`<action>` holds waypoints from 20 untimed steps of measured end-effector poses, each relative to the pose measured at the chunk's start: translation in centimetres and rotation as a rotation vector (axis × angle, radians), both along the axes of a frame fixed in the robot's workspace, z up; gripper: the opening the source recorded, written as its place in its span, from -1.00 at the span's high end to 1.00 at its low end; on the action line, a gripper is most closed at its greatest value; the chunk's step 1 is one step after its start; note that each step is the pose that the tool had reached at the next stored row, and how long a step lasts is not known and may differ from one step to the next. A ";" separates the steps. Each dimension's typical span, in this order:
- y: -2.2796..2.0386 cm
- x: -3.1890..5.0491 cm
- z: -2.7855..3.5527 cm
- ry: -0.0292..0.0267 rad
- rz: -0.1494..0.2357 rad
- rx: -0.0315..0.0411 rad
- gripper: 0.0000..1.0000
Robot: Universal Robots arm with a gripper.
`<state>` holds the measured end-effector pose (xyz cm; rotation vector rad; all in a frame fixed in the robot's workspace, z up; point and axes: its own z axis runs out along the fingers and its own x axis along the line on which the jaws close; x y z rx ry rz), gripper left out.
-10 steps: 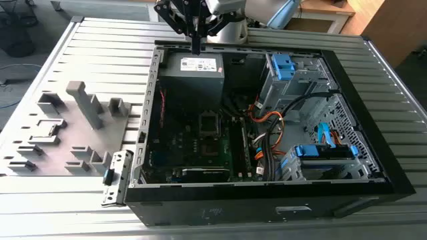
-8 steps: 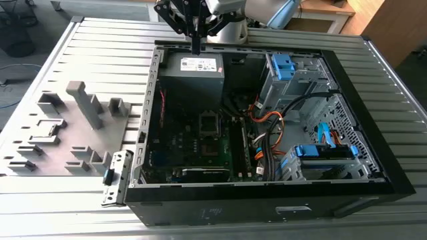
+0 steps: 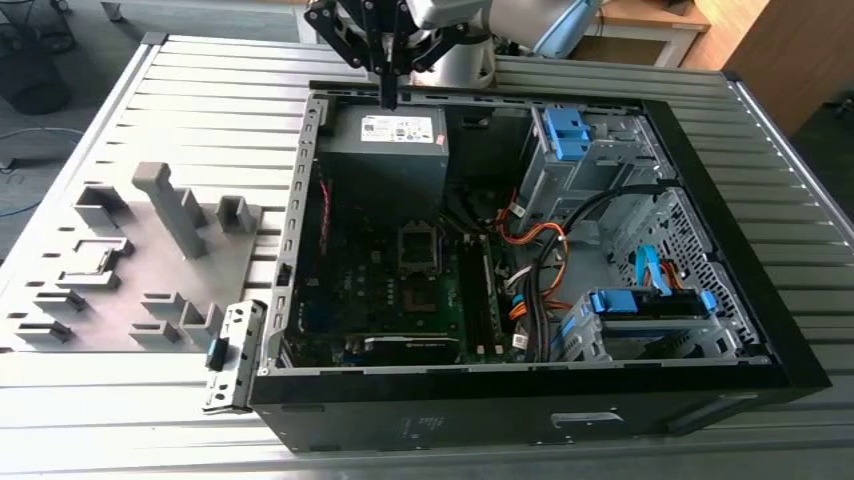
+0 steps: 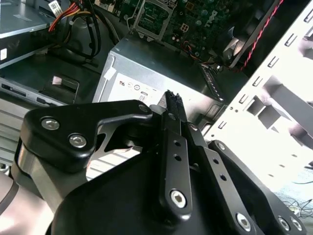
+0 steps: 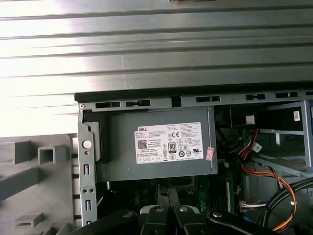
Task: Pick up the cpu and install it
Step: 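Reach for the cpu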
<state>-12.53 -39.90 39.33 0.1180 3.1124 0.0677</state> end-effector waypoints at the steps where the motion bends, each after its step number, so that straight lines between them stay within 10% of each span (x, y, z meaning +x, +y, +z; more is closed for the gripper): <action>1: 0.00 -0.08 0.00 0.0000 0.000 0.0000 0.79; 20: 0.00 -1.38 0.00 0.0000 0.000 0.0000 0.79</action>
